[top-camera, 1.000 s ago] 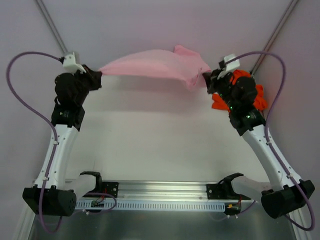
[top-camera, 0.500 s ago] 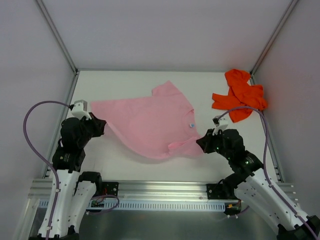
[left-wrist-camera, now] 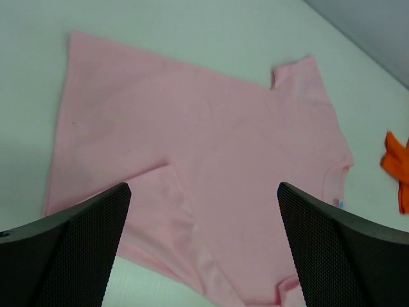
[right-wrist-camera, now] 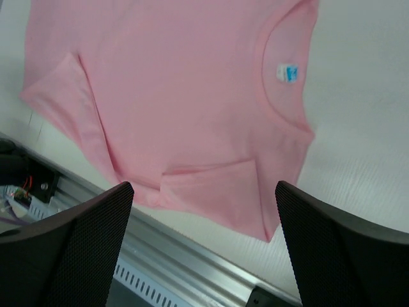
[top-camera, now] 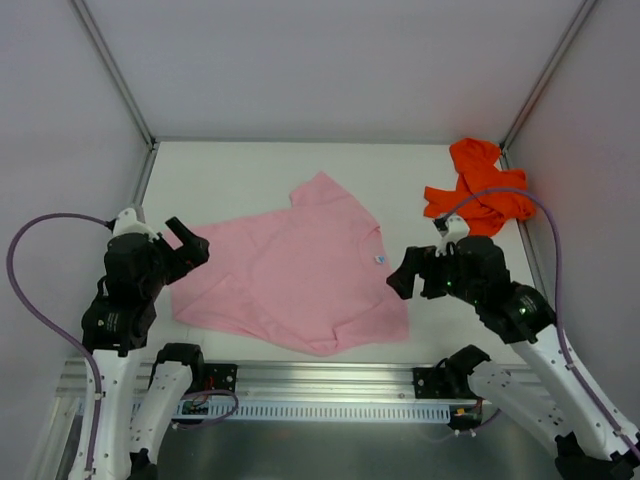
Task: Fold and stack the t-shirts
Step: Flatten out the tshirt
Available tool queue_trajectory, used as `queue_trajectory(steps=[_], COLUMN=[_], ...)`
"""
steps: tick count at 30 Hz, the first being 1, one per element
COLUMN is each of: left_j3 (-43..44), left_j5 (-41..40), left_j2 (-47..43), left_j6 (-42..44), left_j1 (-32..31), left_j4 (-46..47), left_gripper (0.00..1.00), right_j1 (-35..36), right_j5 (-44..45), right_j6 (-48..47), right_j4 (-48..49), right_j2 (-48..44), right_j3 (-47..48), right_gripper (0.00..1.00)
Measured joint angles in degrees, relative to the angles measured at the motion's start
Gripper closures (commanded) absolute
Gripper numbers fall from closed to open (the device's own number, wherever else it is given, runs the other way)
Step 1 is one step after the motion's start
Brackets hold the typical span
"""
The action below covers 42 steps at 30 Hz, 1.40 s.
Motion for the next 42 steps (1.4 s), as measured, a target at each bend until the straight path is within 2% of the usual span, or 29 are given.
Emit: queue_trajectory(steps=[2, 5, 10, 14, 18, 21, 27, 30, 42], left_j3=[4.0, 9.0, 14.3, 14.4, 15.5, 17.6, 19.6, 19.7, 21.7], left_j5=[-5.0, -11.2, -18.1, -17.9, -15.6, -14.1, -10.4, -9.7, -6.6], left_j2=[2.5, 11.0, 35.3, 45.9, 50.3, 54.5, 64.8, 67.8, 75.2], left_j6=[-1.6, -3.7, -5.5, -5.4, -4.4, -3.7, -1.7, -0.2, 2.4], left_j1=[0.0, 0.0, 0.5, 5.0, 12.8, 16.0, 19.1, 19.5, 19.5], left_j4=[-0.6, -0.4, 1.3, 2.7, 5.5, 8.2, 13.5, 14.6, 21.1], left_gripper=[0.01, 0.02, 0.10, 0.15, 0.15, 0.15, 0.16, 0.23, 0.34], right_j1=[0.0, -0.1, -3.1, -7.0, -8.2, -8.0, -7.8, -7.8, -8.3], right_j5=[2.7, 5.6, 3.9, 1.7, 0.6, -0.4, -1.4, -1.5, -1.6], right_j6=[-2.1, -6.3, -9.9, -11.2, -13.3, -14.2, -15.0, -15.2, -15.2], right_j4=[0.0, 4.3, 10.6, 13.4, 11.4, 11.3, 12.2, 12.8, 14.0], right_j2=[3.9, 14.3, 42.9, 65.6, 79.3, 83.4, 85.6, 87.9, 90.0], right_j3=[5.6, 13.7, 29.3, 42.2, 54.1, 59.7, 64.3, 67.1, 67.8], right_gripper=[0.04, 0.04, 0.01, 0.01, 0.02, 0.02, 0.04, 0.04, 0.04])
